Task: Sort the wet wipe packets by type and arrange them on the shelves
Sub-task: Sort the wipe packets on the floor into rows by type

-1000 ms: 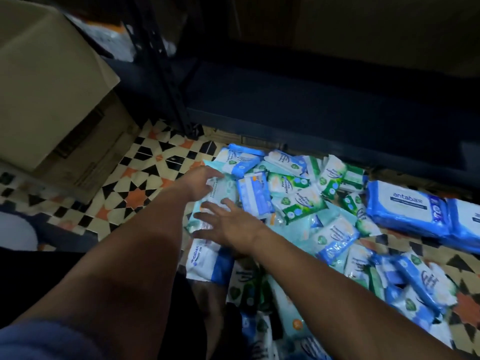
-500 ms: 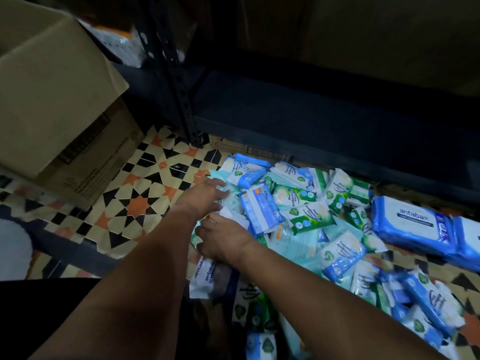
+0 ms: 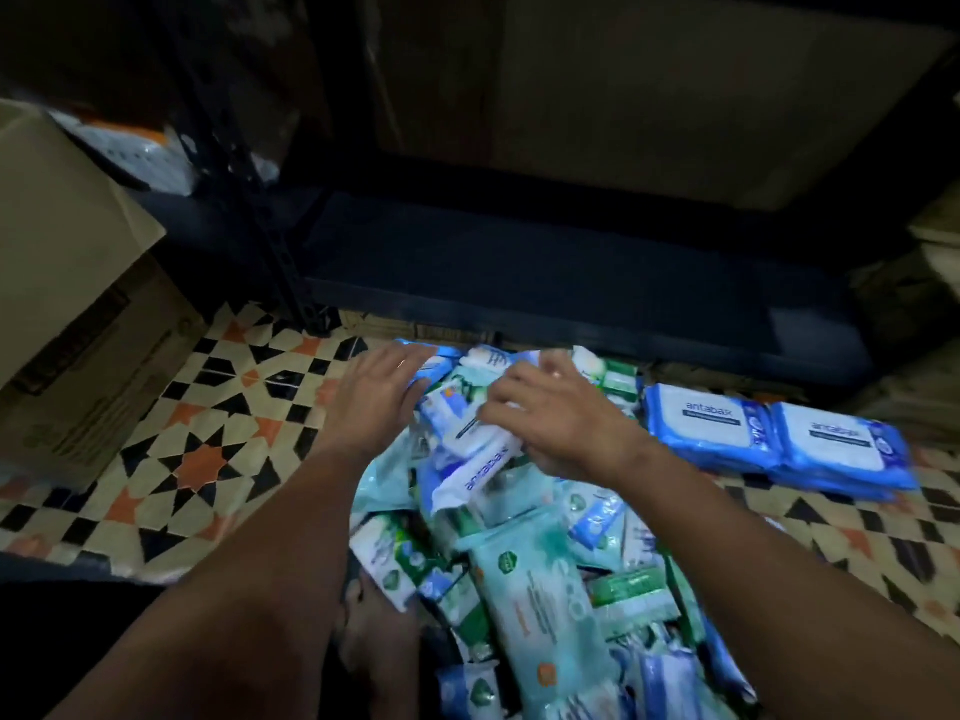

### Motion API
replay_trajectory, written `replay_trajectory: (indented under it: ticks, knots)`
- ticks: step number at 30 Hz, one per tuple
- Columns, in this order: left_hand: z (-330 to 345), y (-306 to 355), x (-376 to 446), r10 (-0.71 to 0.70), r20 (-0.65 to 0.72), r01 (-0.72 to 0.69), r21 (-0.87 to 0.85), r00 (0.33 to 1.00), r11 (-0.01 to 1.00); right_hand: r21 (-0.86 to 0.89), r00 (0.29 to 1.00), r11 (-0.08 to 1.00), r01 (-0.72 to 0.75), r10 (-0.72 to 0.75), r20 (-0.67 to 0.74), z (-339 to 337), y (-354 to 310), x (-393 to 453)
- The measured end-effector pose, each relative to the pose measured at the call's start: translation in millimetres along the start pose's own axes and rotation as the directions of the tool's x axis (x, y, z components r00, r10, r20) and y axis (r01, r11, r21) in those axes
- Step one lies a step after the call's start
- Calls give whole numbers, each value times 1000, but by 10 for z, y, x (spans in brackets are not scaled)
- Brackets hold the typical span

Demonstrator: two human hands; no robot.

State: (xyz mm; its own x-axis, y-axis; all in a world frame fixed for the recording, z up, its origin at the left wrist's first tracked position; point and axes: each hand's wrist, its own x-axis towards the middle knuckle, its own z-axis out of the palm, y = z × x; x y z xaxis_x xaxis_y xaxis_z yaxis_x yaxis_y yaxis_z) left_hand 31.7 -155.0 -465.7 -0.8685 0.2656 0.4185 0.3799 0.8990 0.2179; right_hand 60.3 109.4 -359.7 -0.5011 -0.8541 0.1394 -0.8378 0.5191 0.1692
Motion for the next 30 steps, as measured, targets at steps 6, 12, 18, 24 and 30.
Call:
replay_trajectory:
  ticks: [6,12,18,24,30]
  knots:
    - [296,749,483,164,12,-162,-89,986,983,-20,904,904,-428,427,-11,86,432,-1014]
    - [602,1773,767,234,338,-192,-152,912,969,-106,670,666,-738,742,-1,263,502,-1946]
    - [1051,2583,730,349,648,-329,-157,677,931,-245,326,337,-909,942,83,549,530,-2468]
    - [1510,2774,372,292,757,-295,-137,584,946,-290,184,264,-920,944,274,717,407,-2569]
    - [1594,2737,325,287,737,-256,-158,612,954,-11,237,295,-956,791,563,844,449,-2689]
